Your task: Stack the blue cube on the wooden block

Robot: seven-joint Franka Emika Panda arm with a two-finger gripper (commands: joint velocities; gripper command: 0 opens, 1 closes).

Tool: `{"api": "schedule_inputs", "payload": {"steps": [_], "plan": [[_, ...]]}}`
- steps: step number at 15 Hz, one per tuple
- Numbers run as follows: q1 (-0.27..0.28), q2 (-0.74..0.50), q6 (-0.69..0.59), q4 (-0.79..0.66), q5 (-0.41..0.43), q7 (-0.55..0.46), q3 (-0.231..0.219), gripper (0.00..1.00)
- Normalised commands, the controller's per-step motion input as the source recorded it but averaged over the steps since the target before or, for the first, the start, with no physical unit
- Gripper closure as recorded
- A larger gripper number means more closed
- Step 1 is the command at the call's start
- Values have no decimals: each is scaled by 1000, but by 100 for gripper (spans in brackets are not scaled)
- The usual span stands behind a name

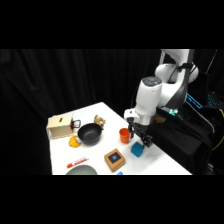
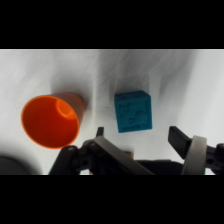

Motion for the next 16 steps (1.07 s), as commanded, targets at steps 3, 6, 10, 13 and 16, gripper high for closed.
{"api": "schedule_inputs", "payload": {"steps": [3,6,10,13,16], "plan": [[199,130,289,-28,-209,259,-188,0],[202,140,271,-7,-238,266,-213,0],[140,156,247,27,-230,239,-171,0],[136,160,241,49,-166,173,-145,0],[152,150,237,68,-159,154,-165,0]]}}
